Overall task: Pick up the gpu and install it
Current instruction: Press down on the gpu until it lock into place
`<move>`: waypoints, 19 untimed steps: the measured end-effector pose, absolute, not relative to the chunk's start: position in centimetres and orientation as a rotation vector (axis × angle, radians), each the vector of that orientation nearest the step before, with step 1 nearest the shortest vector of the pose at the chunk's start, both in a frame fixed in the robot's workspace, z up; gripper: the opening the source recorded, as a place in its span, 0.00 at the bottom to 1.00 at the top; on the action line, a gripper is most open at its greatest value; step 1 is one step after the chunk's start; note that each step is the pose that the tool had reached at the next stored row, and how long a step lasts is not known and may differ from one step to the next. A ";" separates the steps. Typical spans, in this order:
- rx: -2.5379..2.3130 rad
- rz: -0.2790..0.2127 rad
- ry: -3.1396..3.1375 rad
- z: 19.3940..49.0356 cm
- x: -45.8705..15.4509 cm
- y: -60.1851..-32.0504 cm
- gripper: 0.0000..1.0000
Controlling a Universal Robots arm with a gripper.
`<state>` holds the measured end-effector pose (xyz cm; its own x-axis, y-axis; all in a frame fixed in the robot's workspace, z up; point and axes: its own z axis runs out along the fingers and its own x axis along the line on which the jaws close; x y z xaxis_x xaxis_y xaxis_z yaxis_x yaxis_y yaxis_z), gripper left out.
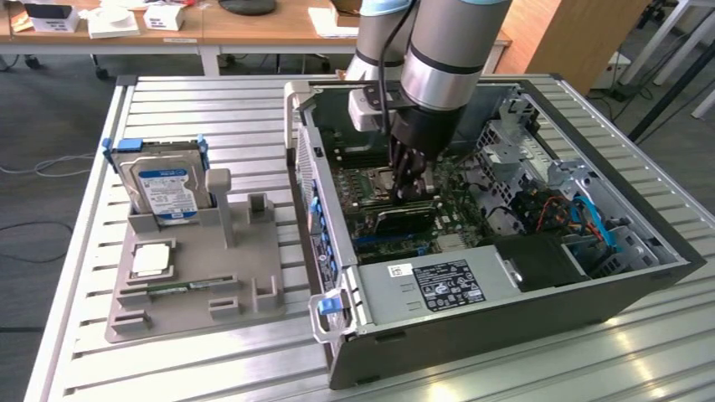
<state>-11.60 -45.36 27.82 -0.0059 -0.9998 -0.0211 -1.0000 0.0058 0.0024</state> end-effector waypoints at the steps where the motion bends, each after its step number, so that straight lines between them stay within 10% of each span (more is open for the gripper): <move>1: -2.205 0.026 2.218 27.8 -11.6 -45.4 0.11; 19: -2.206 0.026 2.218 26.9 -11.6 -45.4 0.11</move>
<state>-11.60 -45.36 26.91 -0.0059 -0.9998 -0.0212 -1.0000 0.0058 0.0025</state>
